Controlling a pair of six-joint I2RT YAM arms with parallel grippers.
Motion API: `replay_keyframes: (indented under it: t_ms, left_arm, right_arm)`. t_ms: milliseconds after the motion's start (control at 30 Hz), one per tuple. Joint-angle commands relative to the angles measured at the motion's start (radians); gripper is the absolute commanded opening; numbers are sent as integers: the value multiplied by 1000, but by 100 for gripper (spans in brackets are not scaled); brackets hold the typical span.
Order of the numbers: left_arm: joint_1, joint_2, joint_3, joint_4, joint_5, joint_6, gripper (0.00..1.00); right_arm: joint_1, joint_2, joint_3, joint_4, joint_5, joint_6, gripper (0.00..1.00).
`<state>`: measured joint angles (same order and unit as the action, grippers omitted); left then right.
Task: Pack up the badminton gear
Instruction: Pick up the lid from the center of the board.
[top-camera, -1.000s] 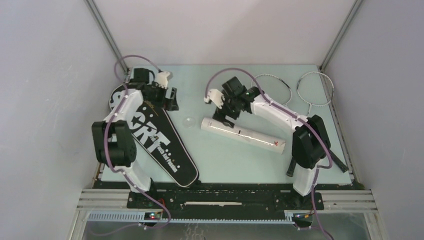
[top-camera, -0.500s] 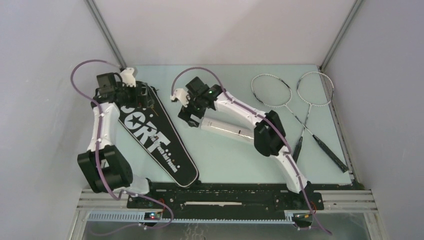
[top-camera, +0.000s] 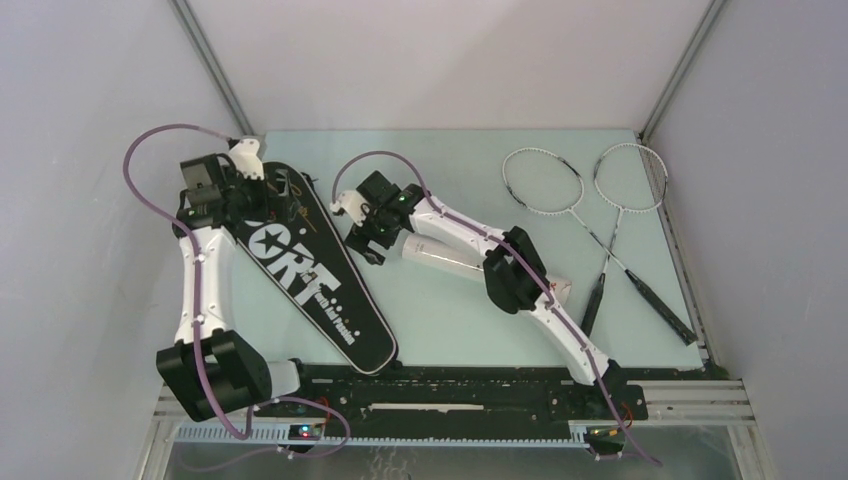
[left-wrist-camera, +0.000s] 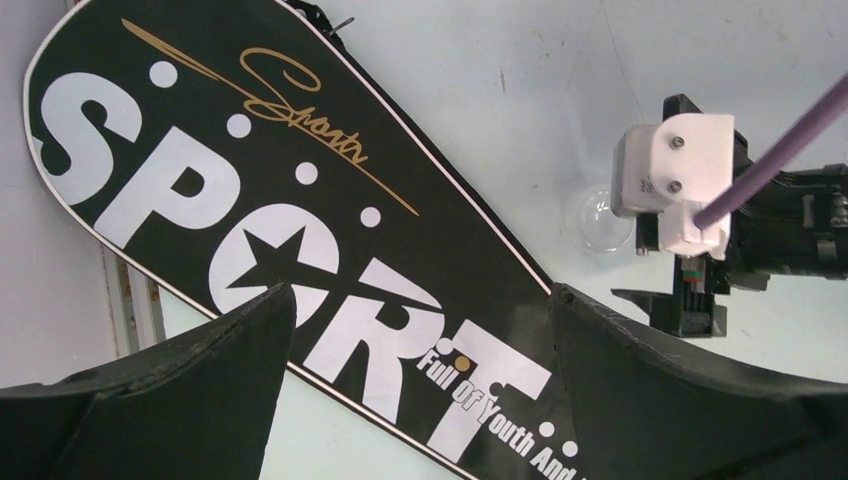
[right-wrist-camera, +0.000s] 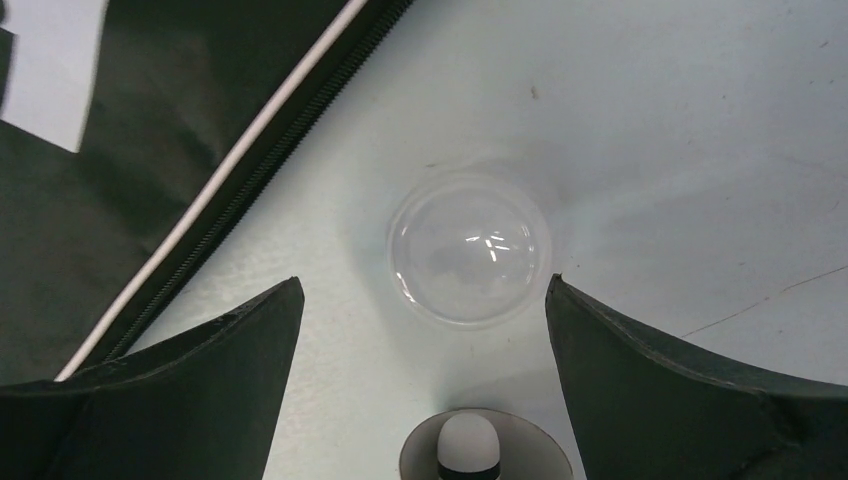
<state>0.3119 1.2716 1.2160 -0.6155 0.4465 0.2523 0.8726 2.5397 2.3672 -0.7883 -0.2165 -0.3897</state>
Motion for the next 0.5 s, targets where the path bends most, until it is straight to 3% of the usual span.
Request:
replay_keyframes:
  t_ms: [0, 467]
  left_arm:
    - [7, -6, -26, -1, 20, 19, 100]
    - [7, 5, -38, -2, 52, 26, 100]
  right_arm:
    - [-2, 25, 43, 17, 31, 34, 100]
    - [-6, 92, 81, -1, 62, 69, 94]
